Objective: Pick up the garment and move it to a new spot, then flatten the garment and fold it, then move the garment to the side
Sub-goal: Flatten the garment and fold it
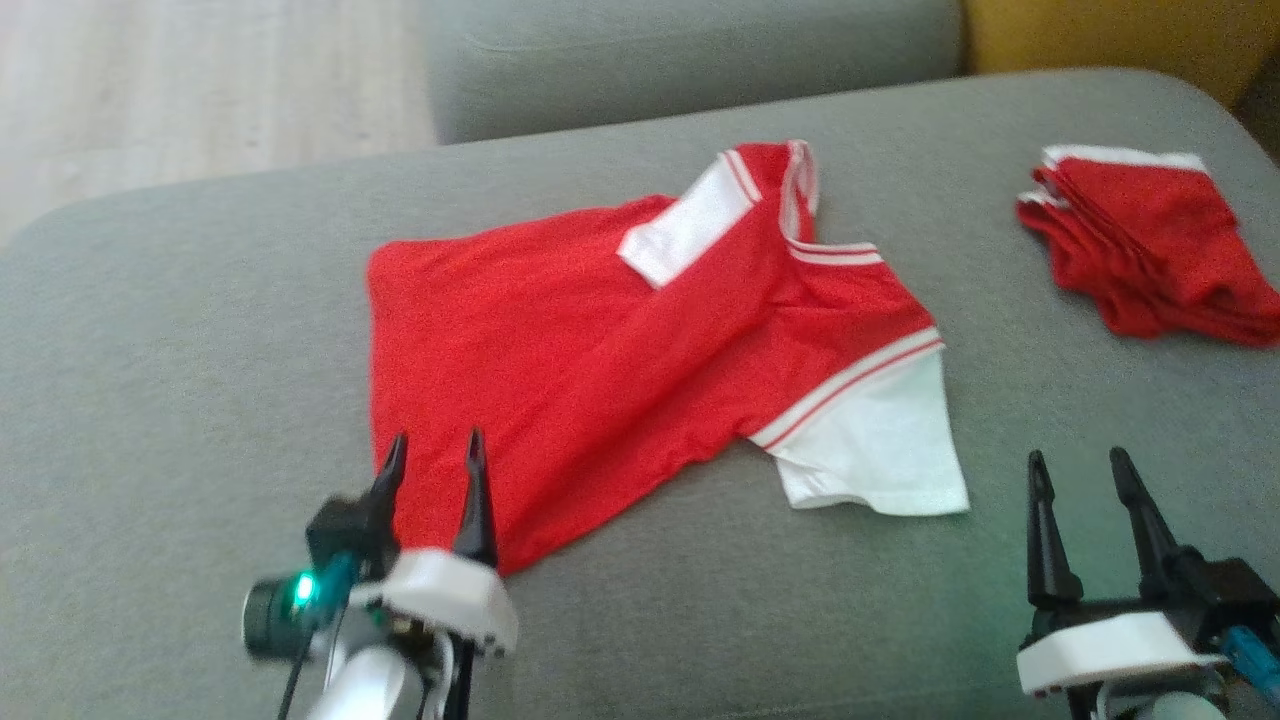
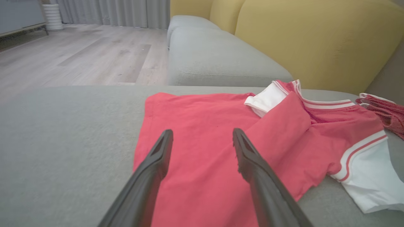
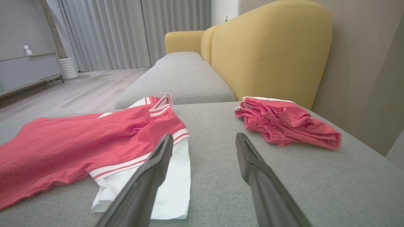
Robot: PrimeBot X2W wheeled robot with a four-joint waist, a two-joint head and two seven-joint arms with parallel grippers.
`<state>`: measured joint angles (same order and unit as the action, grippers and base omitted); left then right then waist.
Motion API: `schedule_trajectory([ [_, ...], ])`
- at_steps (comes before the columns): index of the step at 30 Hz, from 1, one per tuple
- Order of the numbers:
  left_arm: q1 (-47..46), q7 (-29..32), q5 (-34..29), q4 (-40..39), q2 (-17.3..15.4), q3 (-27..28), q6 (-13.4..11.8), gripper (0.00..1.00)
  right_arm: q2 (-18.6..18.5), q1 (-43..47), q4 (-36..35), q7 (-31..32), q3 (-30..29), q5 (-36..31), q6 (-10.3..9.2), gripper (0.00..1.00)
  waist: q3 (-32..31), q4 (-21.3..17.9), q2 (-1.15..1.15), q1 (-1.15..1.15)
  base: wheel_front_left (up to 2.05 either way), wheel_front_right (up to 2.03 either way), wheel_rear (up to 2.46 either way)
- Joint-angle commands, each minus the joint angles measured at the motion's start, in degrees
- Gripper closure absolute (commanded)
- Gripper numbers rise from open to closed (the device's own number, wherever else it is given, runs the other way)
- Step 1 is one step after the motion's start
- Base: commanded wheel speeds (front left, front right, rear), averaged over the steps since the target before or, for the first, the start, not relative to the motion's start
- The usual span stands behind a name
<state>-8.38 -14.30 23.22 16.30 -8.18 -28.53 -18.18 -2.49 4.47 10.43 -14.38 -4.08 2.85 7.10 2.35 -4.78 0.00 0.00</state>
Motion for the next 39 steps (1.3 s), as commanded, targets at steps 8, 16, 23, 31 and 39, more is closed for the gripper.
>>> schedule_trajectory([
  [8, 9.50, -0.69, -5.24, -7.12, -0.77, 6.85, 0.76, 0.00, -0.39, 1.97, -1.19, -0.62, 0.30, 0.46, 0.39, 0.00, -3.26, 6.78, 0.00, 0.00, 0.00, 0.00, 0.00],
  [16, 13.36, -0.70, -9.43, -7.97, 0.74, 10.64, 5.07, 0.00, -0.39, 2.94, 0.29, -0.62, -0.25, 0.10, 0.39, 0.00, -4.28, 8.05, 0.00, 0.00, 0.00, 0.00, 0.00],
  [23, 14.03, -0.70, -12.05, -7.69, 2.47, 13.36, 7.57, 0.00, -0.39, 2.53, 1.70, -0.62, 0.23, -0.32, 0.39, 0.00, -4.42, 7.93, 0.00, 0.00, 0.00, 0.00, 0.00],
  [31, 14.29, -0.70, -13.77, -7.41, 3.55, 15.13, 9.24, 0.00, -0.39, 2.30, 2.20, -0.62, 0.49, -0.13, 0.39, 0.00, -4.35, 7.93, 0.00, 0.00, 0.00, 0.00, 0.00],
  [39, 14.12, -0.70, -14.62, -5.53, 4.38, 15.26, 10.33, 0.00, -0.39, 0.39, 2.75, 0.28, 0.01, 0.12, 0.39, 0.00, -3.73, 7.11, 0.00, 0.00, 0.00, 0.00, 0.00],
])
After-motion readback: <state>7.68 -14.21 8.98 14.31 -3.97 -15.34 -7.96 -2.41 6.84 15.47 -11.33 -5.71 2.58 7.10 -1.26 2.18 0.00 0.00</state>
